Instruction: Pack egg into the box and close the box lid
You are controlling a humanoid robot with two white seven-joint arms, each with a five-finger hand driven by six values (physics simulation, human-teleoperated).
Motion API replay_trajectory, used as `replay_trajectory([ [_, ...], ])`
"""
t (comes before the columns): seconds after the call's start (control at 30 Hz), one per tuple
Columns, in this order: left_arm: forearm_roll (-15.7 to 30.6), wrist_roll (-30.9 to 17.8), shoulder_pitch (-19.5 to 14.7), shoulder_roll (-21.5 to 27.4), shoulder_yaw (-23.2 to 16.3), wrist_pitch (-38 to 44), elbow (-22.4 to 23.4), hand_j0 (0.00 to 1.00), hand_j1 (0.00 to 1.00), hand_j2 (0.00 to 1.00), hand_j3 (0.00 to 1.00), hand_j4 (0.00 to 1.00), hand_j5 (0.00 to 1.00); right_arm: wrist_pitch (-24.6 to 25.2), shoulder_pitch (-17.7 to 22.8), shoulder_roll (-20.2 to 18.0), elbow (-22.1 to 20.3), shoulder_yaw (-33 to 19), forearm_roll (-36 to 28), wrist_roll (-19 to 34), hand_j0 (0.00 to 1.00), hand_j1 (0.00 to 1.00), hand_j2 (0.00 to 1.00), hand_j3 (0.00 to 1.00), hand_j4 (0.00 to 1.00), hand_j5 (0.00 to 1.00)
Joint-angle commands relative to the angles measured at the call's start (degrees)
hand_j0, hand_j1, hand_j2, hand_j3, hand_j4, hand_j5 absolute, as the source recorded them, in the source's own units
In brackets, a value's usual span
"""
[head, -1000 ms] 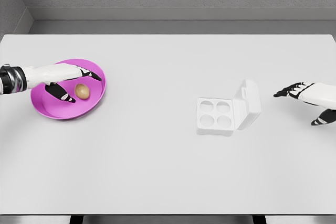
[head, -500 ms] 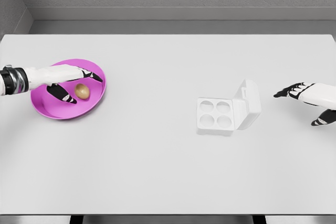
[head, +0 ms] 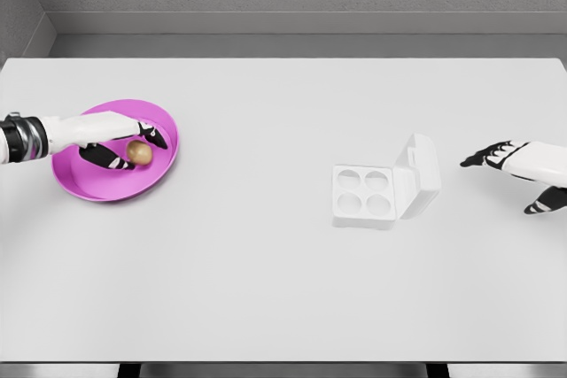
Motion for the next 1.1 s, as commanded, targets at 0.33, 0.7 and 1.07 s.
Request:
replay_trajectory([
  [0.33,1.14,0.02,0.09,0.39,-1.19,-0.18,-0.29,0.54,0.54,0.54,0.54,0.54,0.54,0.12,0.00,-0.20,-0.92,0.24,-0.34,-0.03,1.00,1.00,1.00,1.00,1.00,1.00],
  [0.7,8.35,0.02,0.26,2.41,-1.89,-0.44,-2.31,0.42,0.42,0.42,0.42,0.42,0.42,0.12,0.00,-0.28,-1.19,0.24,-0.34,-0.03,1.00,1.00,1.00,1.00,1.00,1.00],
  [1.07,13.18,0.02,0.61,6.37,-1.54,-0.53,-9.96,0.35,0.35,0.35,0.35,0.35,0.35,0.12,0.00,-0.28,-1.63,0.24,-0.34,-0.12,1.00,1.00,1.00,1.00,1.00,1.00],
])
